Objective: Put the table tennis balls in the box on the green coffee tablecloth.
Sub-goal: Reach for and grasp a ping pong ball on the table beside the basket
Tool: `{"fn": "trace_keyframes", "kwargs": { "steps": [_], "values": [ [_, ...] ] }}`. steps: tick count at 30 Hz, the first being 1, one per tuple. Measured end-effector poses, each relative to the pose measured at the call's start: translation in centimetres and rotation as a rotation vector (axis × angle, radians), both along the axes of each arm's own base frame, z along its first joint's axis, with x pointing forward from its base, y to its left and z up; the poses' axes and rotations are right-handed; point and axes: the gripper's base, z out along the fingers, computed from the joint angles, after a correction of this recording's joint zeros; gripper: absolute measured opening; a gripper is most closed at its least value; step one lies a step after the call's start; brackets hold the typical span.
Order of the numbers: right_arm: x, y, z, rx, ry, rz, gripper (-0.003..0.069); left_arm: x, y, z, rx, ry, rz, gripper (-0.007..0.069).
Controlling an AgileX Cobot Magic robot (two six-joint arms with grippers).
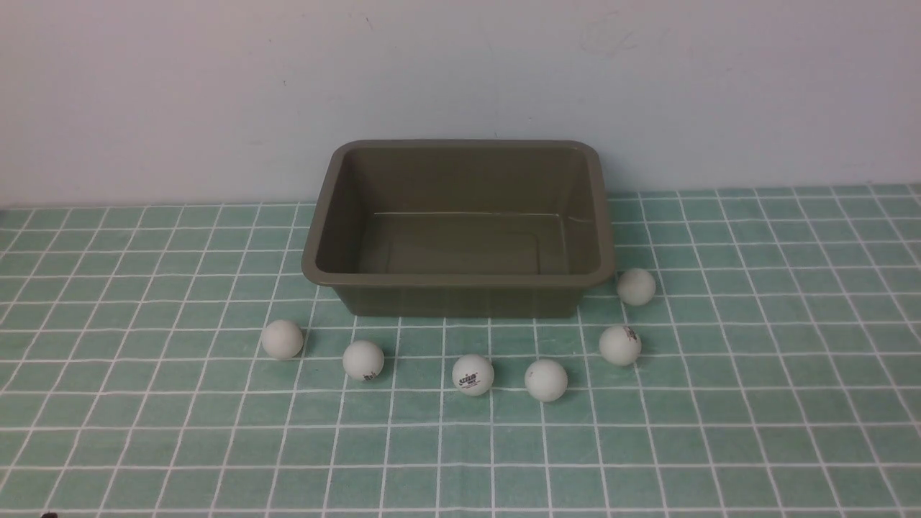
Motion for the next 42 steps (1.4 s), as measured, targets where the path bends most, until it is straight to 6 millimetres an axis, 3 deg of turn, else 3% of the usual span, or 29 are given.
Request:
{"fn": "trace_keyframes", "kwargs": {
  "steps": [5,35,42],
  "values": [
    [-1.3,0.3,2.3,0.016,-0.049,0.028,-0.0016,0.0,0.0,0.0,0.000,0.000,0.000,0.0288],
    [-1.4,1.1,2.5,0.162,-0.052,0.116,-0.0016,0.0,0.0,0.0,0.000,-0.004,0.001,0.0288],
    [-1.4,1.1,2.5,0.171,-0.052,0.121,-0.0016,0.2,-0.4,0.6,-0.171,-0.087,0.004,0.0288]
  ]
}}
